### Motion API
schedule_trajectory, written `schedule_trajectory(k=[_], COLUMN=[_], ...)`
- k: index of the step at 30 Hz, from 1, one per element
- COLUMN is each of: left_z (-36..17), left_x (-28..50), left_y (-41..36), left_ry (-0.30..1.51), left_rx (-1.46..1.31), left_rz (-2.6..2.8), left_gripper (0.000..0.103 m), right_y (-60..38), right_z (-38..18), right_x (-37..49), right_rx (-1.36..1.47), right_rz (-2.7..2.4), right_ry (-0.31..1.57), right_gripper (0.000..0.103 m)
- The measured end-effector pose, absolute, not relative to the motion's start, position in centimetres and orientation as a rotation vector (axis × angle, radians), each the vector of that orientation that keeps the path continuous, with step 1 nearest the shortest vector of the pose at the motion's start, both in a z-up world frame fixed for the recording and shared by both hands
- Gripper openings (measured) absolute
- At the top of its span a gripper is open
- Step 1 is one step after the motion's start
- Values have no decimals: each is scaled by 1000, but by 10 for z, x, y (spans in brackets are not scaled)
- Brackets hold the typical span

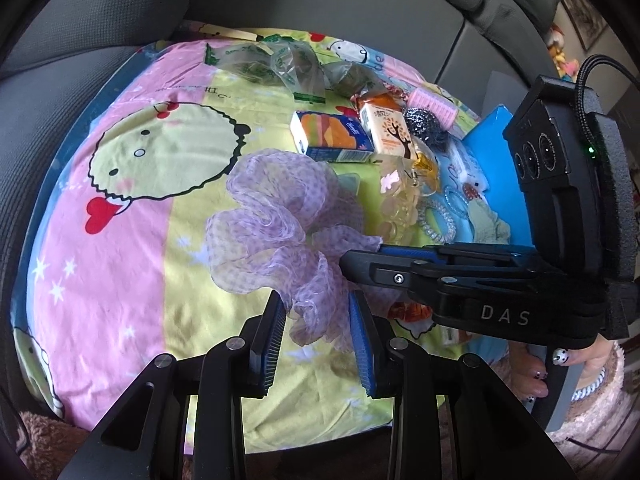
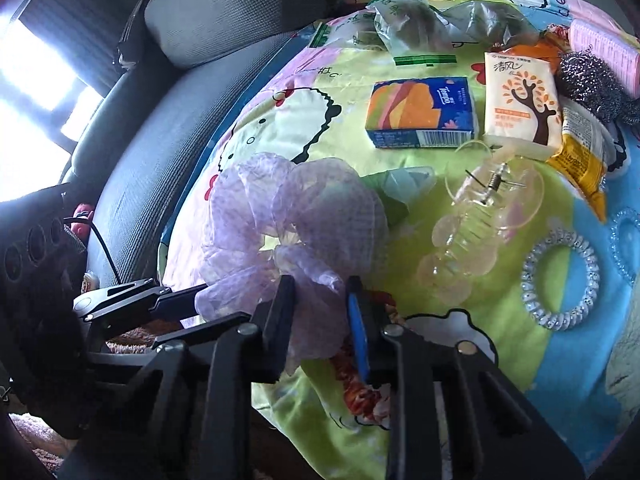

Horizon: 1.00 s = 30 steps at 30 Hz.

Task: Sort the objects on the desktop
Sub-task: 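Close both tools on the lavender mesh puff and lift it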

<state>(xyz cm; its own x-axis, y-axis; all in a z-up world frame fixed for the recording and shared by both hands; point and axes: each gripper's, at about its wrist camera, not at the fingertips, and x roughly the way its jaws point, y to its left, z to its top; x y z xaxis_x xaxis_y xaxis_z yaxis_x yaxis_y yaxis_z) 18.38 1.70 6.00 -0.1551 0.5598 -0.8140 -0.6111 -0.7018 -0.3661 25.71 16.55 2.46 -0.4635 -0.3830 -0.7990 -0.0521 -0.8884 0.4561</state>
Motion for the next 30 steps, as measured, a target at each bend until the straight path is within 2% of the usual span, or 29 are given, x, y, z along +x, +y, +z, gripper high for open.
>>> schedule_trajectory(k=[3, 13, 20, 25, 26, 27, 28, 29, 30], left_z=[68, 94, 99, 68, 63, 59, 58, 58, 58], left_x=[188, 203, 211, 202, 201, 199, 199, 198, 198], left_y=[17, 21, 24, 34, 35, 34, 33, 32, 30], left_ry=[63, 61, 71, 159, 158, 145, 136, 129, 125], left_rx=[-1298, -1188, -1138, -1307, -1332, -1351, -1358, -1358, -1356], left_rz=[1948, 1948, 1927, 1941, 1921, 1900, 1892, 1892, 1898], left_gripper=[33, 33, 32, 32, 32, 32, 32, 32, 32], right_y=[166, 165, 165, 177, 180, 183, 185, 186, 188], right_z=[31, 65, 75, 56, 53, 52, 50, 50, 50], right_x=[261, 283, 290, 280, 280, 281, 281, 282, 283], right_rx=[1442, 1322, 1286, 1424, 1449, 1463, 1466, 1461, 1452], right_rz=[-2437, -2523, -2547, -2547, -2556, -2564, -2569, -2567, -2559], right_ry=[-661, -582, -554, -595, -597, -597, -595, -600, -615], right_gripper=[19, 19, 15, 18, 23, 41, 50, 66, 70])
